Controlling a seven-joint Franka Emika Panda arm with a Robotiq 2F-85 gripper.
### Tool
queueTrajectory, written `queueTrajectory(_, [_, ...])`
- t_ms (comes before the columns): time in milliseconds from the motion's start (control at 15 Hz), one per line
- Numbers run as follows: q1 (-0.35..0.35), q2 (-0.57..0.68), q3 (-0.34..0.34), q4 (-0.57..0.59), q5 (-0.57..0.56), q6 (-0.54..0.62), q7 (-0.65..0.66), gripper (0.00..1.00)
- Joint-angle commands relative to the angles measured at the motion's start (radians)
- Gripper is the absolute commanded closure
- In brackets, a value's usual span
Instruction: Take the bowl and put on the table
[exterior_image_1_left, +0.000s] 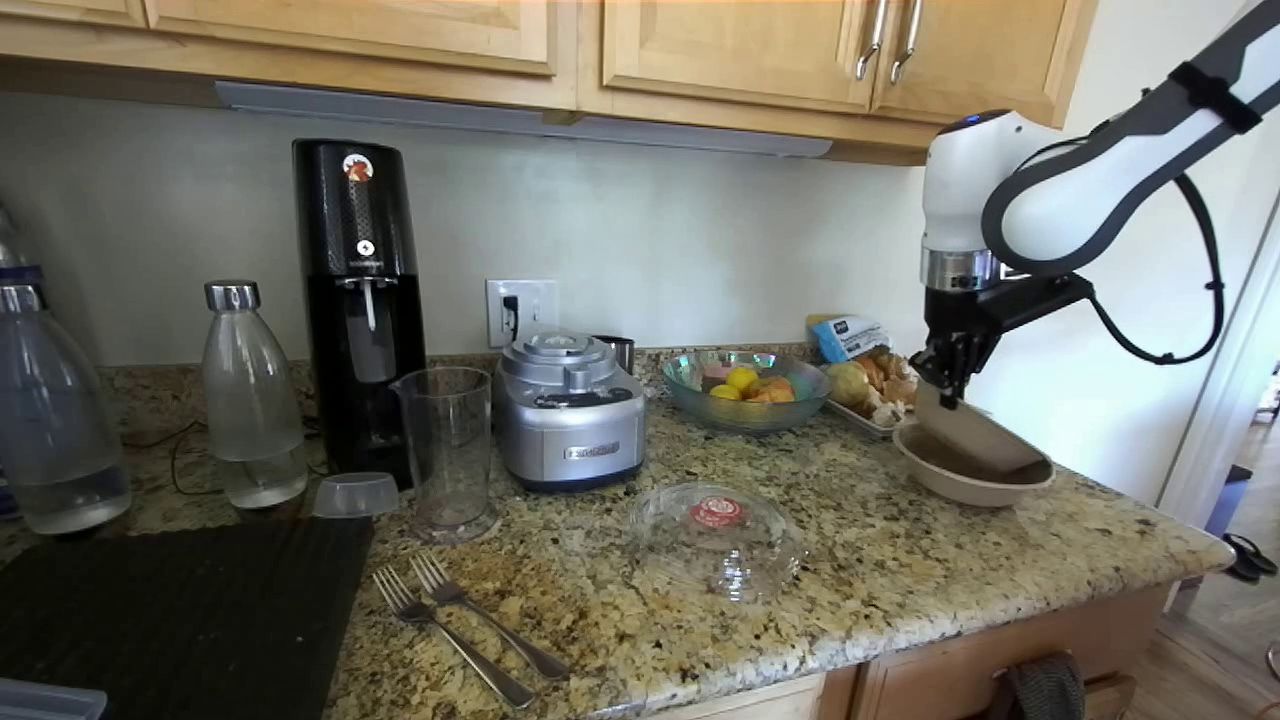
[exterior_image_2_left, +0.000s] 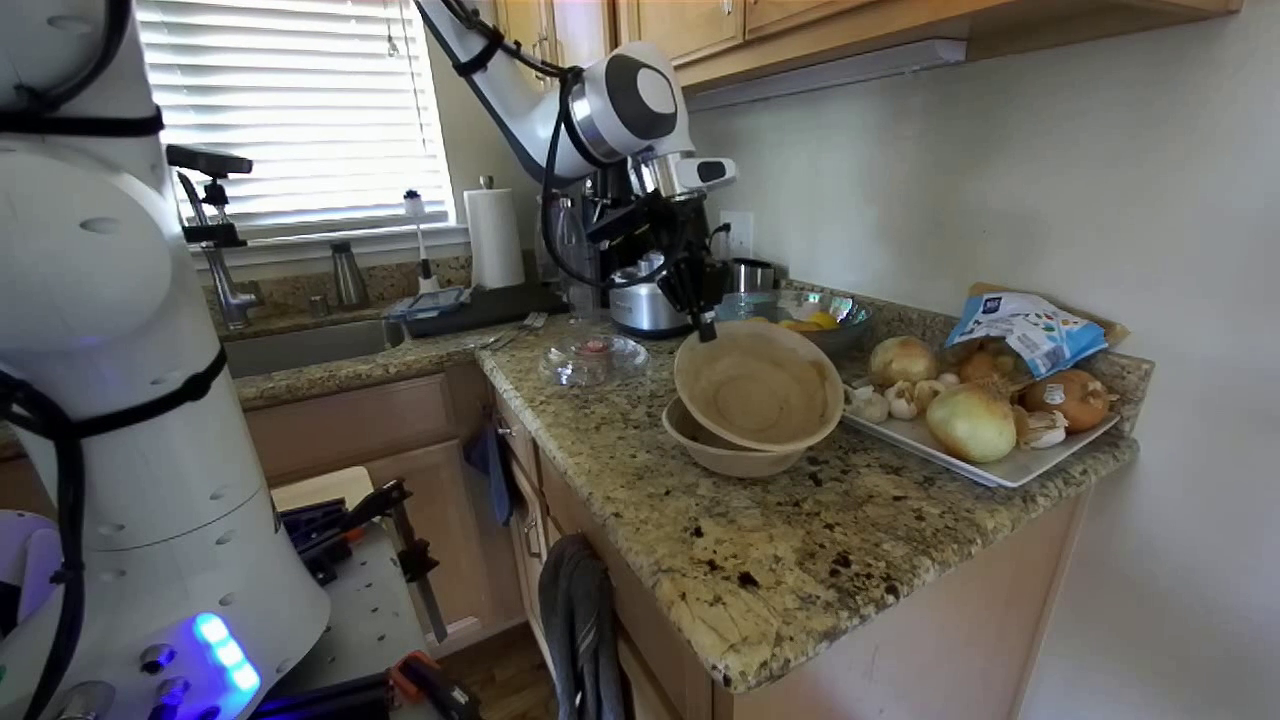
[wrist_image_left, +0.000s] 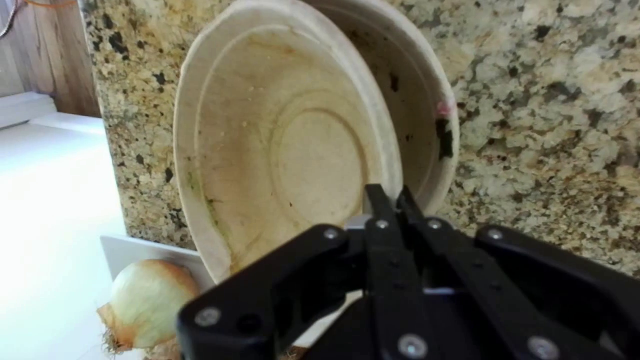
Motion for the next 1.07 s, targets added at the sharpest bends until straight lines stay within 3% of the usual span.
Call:
queueTrajectory(0, [0.015, -0.084, 0.024, -0.063, -0.073, -0.017, 0.049, 0.94])
queueTrajectory(400, [0.034, -0.156, 0.099, -0.099, -0.175, -0.033, 0.087, 0.95])
queueTrajectory(1000, [0.094, -0.218, 0.244, -0.137, -0.093, -0.047, 0.026, 0.94])
